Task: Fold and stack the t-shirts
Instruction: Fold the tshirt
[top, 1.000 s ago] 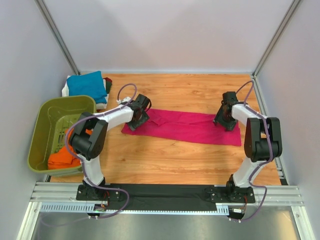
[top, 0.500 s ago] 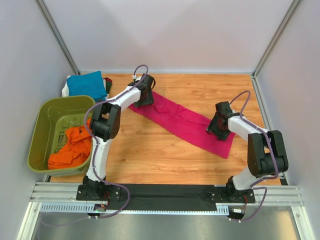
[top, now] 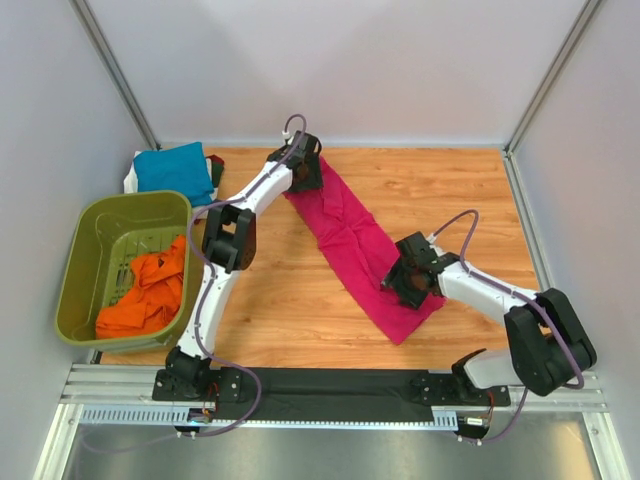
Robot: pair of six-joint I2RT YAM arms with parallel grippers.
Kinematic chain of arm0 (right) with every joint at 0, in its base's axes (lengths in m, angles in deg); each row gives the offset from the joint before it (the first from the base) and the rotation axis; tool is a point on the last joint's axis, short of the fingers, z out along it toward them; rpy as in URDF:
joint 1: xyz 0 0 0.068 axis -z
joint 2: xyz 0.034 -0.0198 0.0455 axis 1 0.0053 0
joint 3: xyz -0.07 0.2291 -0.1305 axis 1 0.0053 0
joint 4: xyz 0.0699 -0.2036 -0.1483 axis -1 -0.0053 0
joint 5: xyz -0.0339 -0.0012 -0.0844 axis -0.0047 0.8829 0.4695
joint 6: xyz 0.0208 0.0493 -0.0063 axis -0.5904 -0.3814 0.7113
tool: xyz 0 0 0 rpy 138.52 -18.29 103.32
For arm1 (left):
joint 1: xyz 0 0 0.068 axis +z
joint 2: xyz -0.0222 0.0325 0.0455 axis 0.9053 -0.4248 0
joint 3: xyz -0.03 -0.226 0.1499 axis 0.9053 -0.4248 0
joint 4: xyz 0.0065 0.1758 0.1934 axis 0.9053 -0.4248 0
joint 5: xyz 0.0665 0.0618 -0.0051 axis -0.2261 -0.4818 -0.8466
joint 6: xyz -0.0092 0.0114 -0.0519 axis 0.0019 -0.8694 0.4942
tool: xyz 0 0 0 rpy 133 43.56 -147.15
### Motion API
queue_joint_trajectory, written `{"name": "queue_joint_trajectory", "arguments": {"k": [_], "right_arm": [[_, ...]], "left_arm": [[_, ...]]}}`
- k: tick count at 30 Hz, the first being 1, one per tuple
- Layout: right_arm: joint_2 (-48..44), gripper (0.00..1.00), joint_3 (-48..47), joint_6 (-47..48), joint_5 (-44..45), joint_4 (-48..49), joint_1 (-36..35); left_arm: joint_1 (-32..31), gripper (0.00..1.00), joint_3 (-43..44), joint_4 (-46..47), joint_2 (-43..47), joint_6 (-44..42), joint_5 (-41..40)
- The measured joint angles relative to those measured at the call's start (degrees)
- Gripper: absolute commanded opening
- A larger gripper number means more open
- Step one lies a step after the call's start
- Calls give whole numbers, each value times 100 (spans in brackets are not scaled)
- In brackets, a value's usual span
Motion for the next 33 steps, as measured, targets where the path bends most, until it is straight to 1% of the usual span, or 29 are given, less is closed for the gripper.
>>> {"name": "queue_joint_trajectory", "arguments": {"k": [4, 8, 11, 14, 16, 18, 23, 25, 28, 33], "right_arm": [[17, 64, 2, -310, -66, -22, -485], [299, 67, -376, -164, -59, -400, -660], [365, 68, -949, 367, 118, -997, -664], [264, 69, -1652, 1172, 83, -1174, -664], [140, 80, -1971, 1777, -17, -1174, -684], [9, 83, -2159, 2389, 2, -1091, -761], [-160, 83, -1965, 3915, 426, -682, -1220], [-118, 83, -1755, 4343, 645, -560, -1340], [138, 81, -1526, 4769, 796, -522, -1351], [522, 81, -1471, 4852, 520, -306, -1335]], "left_arm": [[2, 70, 319, 125, -219, -46, 179], [2, 70, 402, 258, -275, -107, 337], [2, 72, 426, 323, -278, -284, 457], [0, 73, 433, 367, -208, -487, 553], [0, 73, 426, 372, -76, -551, 592], [-4, 73, 181, 450, 289, -505, 590], [-46, 73, -988, 824, 1628, -24, 439], [-92, 73, -1174, 909, 1969, 216, 398], [-212, 73, -1154, 1080, 2059, 544, 337], [-439, 73, -1215, 1071, 1801, 1047, 184]]}}
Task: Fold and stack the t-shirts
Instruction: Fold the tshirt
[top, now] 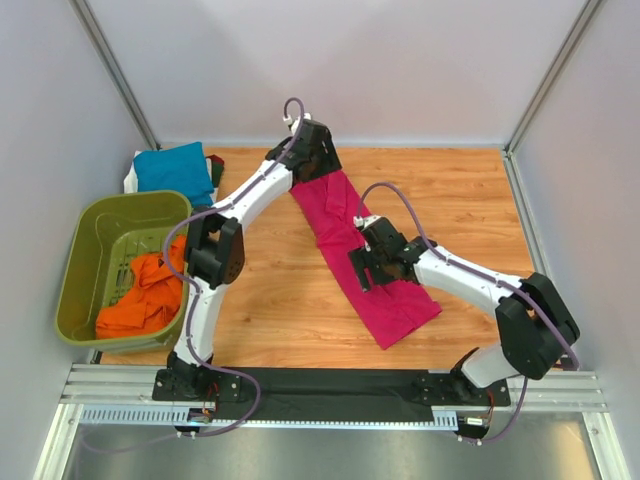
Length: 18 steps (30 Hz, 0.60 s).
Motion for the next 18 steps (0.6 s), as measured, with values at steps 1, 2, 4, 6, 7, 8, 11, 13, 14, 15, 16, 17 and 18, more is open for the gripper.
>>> {"name": "queue_joint_trajectory", "arguments": {"k": [1, 2, 4, 6, 7, 8, 11, 13, 14, 15, 16, 17, 18], "right_arm": [[52, 81, 48, 0, -72, 96, 0], [107, 81, 90, -17, -127, 164, 0], [247, 80, 138, -48, -184, 262, 0], [396, 80, 168, -109, -179, 345, 0], [446, 80, 188, -138, -162, 369, 0], [496, 79, 208, -181, -138, 374, 0], [667, 79, 229, -321, -98, 369, 0], [782, 78, 229, -431, -81, 361, 2], [828, 78, 225, -507, -94, 356, 2], [831, 78, 225, -562, -94, 369, 2], [831, 78, 240, -625, -90, 385, -2], [828, 78, 258, -673, -87, 400, -4], [824, 77, 273, -730, -72, 420, -7]], "left_arm": [[-35, 73, -17, -9, -85, 90, -22], [-66, 73, -20, -26, -188, 155, -46], [-83, 73, -7, -42, -407, 247, -59], [-76, 73, 142, -131, -702, 315, -87], [-63, 73, 234, -184, -857, 343, -98], [-50, 73, 341, -234, -1014, 378, -96], [7, 72, 444, -284, -1320, 509, -76], [48, 73, 450, -313, -1443, 597, -55], [83, 73, 487, -308, -1453, 634, -9], [109, 73, 535, -306, -1460, 658, 0], [138, 73, 608, -308, -1484, 658, 63], [162, 72, 693, -299, -1528, 656, 109], [188, 72, 811, -289, -1600, 649, 184]]}}
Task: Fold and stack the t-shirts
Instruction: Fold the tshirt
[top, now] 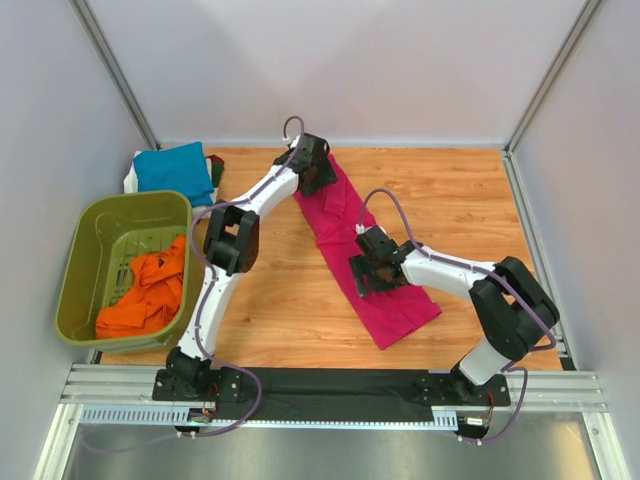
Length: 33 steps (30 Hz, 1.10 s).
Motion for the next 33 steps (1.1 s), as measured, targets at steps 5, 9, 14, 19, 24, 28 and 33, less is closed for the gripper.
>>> {"name": "queue_joint_trajectory", "arguments": {"k": [5, 9, 14, 19, 24, 28, 33], "right_arm": [[-13, 77, 22, -398, 155, 17, -160], [-37, 77, 66, -817, 323, 72, -494], [52, 77, 11, -1300, 516, 151, -1069], [269, 77, -208, -1578, 632, 149, -1305], [278, 78, -249, -1897, 614, 146, -1303], [247, 78, -262, -2380, 461, 186, -1327], [393, 79, -481, -2833, 444, -7, -1578]], "left_arm": [[94, 72, 706, 46, -533, -76, 330], [107, 72, 999, 142, -710, -90, 525], [92, 72, 1255, 302, -929, -90, 772], [52, 73, 1458, 442, -1086, -138, 938], [-55, 73, 1526, 551, -1145, -232, 925], [-107, 73, 1622, 645, -1233, -280, 925], [-136, 73, 1633, 708, -1259, -328, 918]]}}
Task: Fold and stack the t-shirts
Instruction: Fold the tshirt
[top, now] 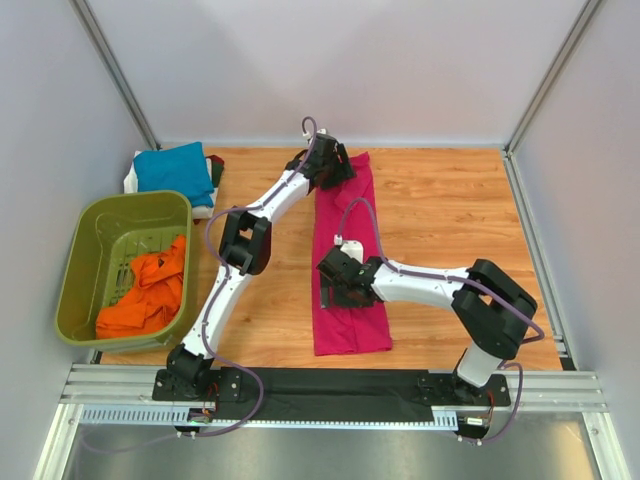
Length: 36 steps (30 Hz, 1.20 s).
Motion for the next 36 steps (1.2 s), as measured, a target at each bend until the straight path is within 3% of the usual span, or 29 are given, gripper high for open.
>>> {"name": "queue_joint_trajectory", "arguments": {"k": [13, 18, 21, 24, 29, 36], "right_arm": [[72, 82, -166, -380, -57, -271, -59], [-24, 94, -470, -146, -76, -1078, -87], [-254, 99, -1222, 179, 160, -1768, -79], [-798, 99, -1917, 476, 243, -2024, 105], [-2385, 100, -2140, 730, 175, -2170, 1217], [-4168, 99, -439, 839, -321, -2269, 2343]], "left_arm": [[-2, 74, 101, 111, -81, -111, -9], [-2, 78, -350, 295, 282, -387, -17], [7, 79, -542, 315, 719, -557, -17], [48, 79, -754, 332, 1478, -697, -9], [138, 79, -1845, 339, 3620, -1045, -17], [201, 79, -5458, 442, 7359, -1294, -85]]}}
